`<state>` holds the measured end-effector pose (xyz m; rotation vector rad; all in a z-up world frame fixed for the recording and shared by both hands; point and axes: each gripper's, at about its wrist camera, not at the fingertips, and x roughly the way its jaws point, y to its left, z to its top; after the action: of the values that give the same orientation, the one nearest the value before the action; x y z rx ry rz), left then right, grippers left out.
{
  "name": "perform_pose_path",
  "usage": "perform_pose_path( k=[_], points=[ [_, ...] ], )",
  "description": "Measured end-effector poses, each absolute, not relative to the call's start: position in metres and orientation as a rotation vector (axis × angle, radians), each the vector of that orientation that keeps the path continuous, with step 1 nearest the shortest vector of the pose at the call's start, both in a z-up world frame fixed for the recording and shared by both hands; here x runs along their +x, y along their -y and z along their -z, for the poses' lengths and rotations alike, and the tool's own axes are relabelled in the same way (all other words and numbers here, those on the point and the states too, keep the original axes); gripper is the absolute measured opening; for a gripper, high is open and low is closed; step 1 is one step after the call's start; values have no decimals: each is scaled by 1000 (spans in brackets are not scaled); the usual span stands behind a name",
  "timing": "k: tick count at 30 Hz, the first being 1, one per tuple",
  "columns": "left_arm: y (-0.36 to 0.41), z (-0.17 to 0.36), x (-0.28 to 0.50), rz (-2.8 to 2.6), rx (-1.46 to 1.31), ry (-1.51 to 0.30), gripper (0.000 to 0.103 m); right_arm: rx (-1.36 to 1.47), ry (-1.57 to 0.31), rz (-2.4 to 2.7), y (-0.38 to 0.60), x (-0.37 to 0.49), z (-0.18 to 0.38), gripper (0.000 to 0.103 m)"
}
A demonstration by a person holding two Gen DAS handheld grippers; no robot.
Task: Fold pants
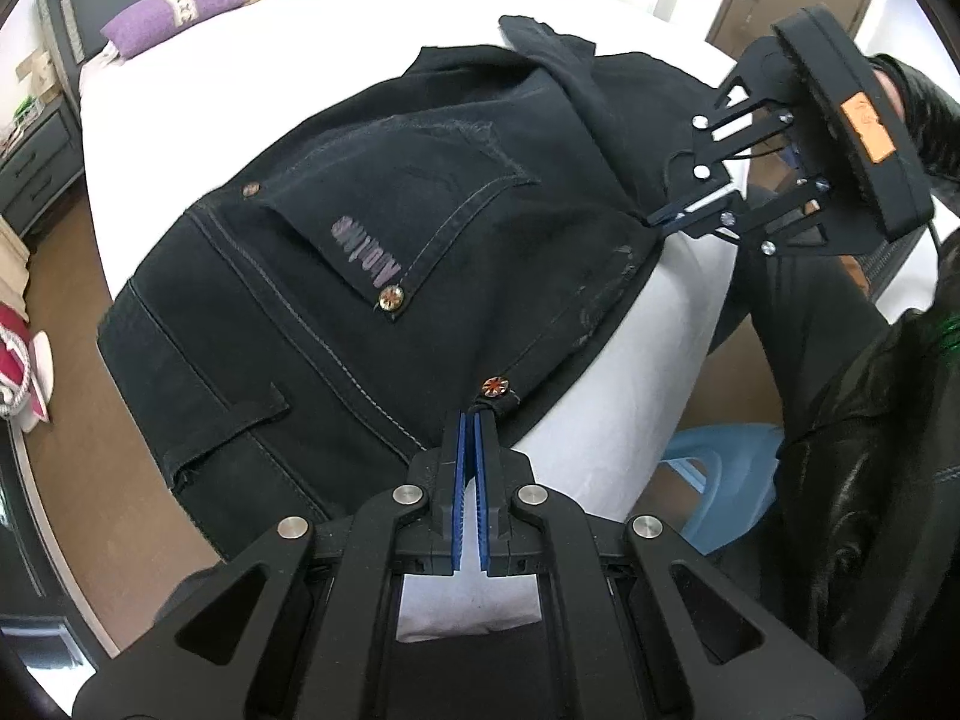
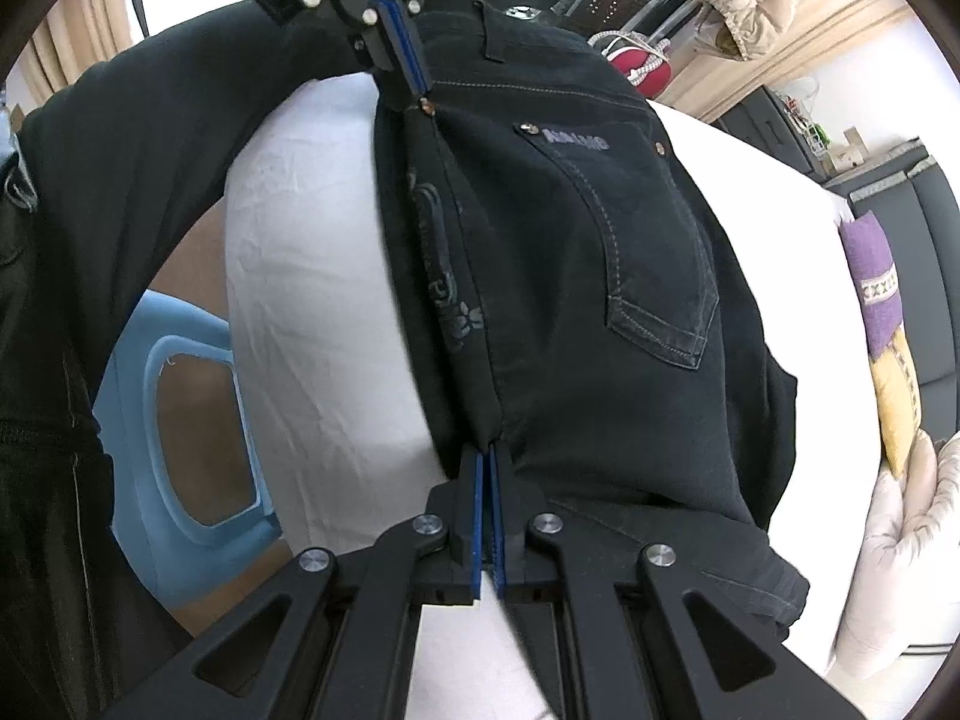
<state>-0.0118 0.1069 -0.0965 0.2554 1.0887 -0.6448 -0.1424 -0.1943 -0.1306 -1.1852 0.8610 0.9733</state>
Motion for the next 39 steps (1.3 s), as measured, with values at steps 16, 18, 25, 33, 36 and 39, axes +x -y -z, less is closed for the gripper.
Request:
perform_pose_path(
  k=[16, 18, 25, 33, 36, 39],
  points=[
    [-133, 73, -8, 600, 130, -1115, 7, -1166, -850, -889, 189, -152, 147, 7],
    [-136, 55, -5, 585, 90, -1070, 7, -1145, -850, -878, 189, -152, 147, 8],
    [-76, 58, 39, 582, -65, -1016, 7, -1053, -863, -825, 193, -147, 145, 8],
    [-46, 123, 79, 496, -215, -1127, 7, -753, -920, -719, 220, -132, 129, 68],
    [-47, 125, 79, 508, -211, -1117, 7, -436, -967, -762, 262, -124, 107, 74],
    [-49, 128, 83, 504, -254, -1124, 7, -32, -1026, -731, 327, -93, 89, 73]
  ],
)
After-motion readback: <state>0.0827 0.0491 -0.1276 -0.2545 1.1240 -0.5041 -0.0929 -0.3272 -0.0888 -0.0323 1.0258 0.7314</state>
